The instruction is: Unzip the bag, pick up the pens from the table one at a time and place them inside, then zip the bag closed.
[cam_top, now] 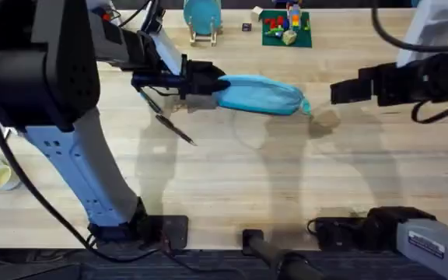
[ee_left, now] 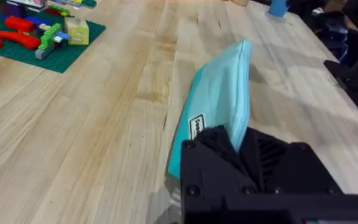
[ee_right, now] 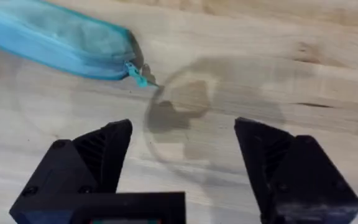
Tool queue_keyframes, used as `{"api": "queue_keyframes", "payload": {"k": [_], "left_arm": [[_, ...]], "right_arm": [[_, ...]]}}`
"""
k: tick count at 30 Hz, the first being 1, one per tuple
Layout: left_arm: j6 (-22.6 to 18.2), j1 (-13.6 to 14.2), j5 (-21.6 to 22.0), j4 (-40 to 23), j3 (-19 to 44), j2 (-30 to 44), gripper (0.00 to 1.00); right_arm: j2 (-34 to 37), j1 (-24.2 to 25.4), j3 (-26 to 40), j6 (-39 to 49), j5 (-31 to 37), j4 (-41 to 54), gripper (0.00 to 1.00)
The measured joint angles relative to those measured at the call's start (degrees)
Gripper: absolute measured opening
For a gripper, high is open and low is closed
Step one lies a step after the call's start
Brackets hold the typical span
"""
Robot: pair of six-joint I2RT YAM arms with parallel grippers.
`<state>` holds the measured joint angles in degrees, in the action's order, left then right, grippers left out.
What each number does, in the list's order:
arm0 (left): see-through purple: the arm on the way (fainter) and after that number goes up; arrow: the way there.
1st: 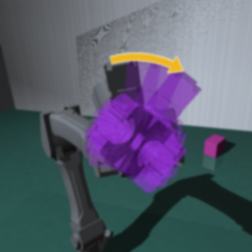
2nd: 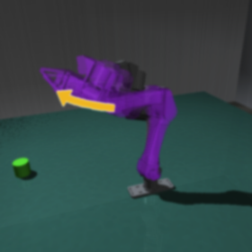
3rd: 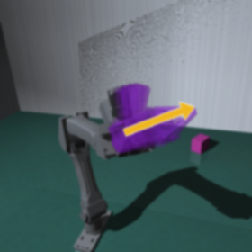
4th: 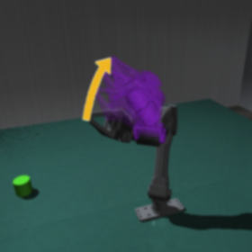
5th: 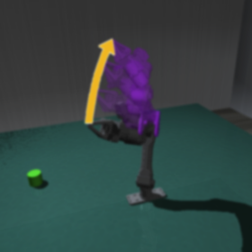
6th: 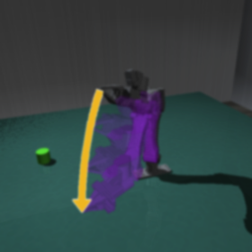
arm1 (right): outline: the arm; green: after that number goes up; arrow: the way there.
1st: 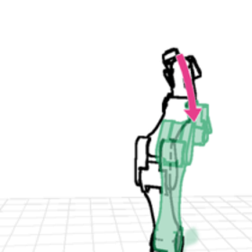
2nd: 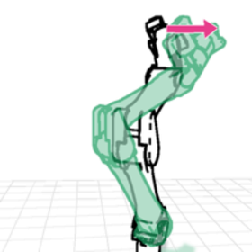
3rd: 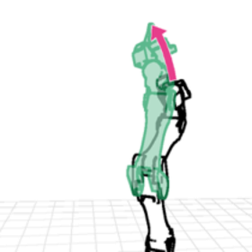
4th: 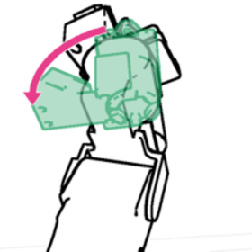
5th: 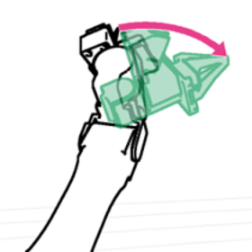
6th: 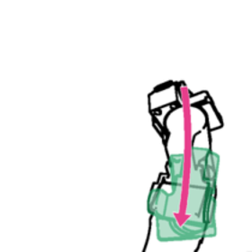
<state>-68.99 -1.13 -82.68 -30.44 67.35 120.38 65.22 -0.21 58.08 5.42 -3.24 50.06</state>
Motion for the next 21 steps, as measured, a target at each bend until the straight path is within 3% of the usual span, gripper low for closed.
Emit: {"api": "queue_keyframes", "payload": {"k": [9,21], "left_arm": [[0.0,0.0,0.0,0.0,0.0,0.0,0.043],[0.0,0.0,0.0,0.0,0.0,0.0,0.043]], "right_arm": [[6.4,0.0,0.0,6.6,-6.7,-0.1,0.998],[13.4,-0.3,0.0,10.5,-7.6,-1.4,0.998]]}}
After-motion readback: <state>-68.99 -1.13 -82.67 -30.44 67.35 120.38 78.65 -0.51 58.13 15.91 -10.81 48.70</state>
